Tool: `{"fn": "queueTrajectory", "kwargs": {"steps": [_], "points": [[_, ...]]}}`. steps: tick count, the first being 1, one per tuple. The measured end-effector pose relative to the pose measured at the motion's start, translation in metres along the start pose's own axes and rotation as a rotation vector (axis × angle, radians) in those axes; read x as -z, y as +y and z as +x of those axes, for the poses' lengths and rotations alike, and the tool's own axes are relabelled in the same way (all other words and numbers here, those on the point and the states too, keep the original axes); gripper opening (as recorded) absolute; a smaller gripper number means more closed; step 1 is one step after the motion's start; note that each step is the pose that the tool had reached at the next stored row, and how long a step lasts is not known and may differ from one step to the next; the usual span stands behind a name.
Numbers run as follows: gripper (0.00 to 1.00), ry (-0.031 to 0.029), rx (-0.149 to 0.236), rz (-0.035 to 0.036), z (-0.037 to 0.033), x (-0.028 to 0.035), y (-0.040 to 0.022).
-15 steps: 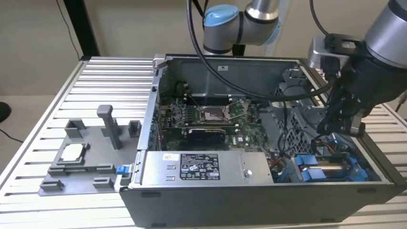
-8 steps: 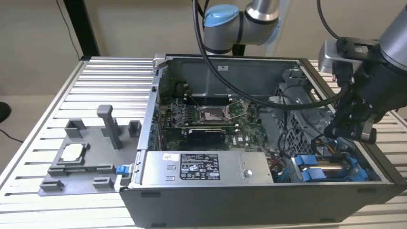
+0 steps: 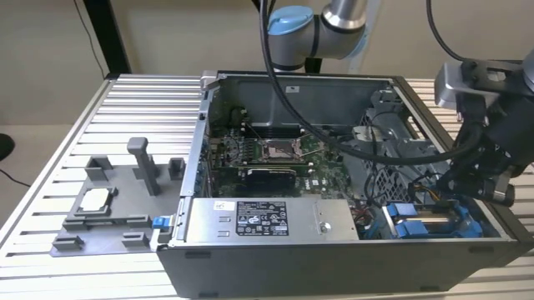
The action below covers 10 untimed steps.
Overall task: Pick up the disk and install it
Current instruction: 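Insert the second disk wire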
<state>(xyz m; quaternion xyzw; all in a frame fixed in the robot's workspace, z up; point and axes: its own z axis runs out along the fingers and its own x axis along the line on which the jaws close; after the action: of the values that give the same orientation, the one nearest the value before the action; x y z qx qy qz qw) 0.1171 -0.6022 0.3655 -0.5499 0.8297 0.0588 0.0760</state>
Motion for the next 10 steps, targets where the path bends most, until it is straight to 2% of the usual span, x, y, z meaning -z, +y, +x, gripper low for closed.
{"fn": "queueTrajectory", "kwargs": {"steps": [3,4,7,10], "points": [[0.0,-0.0005,0.0,-0.0019,0.0077,0.0016,-0.0042],[1.0,-0.0008,0.0,-0.0026,0.0104,0.0022,-0.0057],[1.0,-0.0011,-0.001,-0.0057,0.0142,0.0029,-0.0111],[1.0,-0.0004,-0.001,-0.0069,0.0105,0.0022,-0.0205]]}}
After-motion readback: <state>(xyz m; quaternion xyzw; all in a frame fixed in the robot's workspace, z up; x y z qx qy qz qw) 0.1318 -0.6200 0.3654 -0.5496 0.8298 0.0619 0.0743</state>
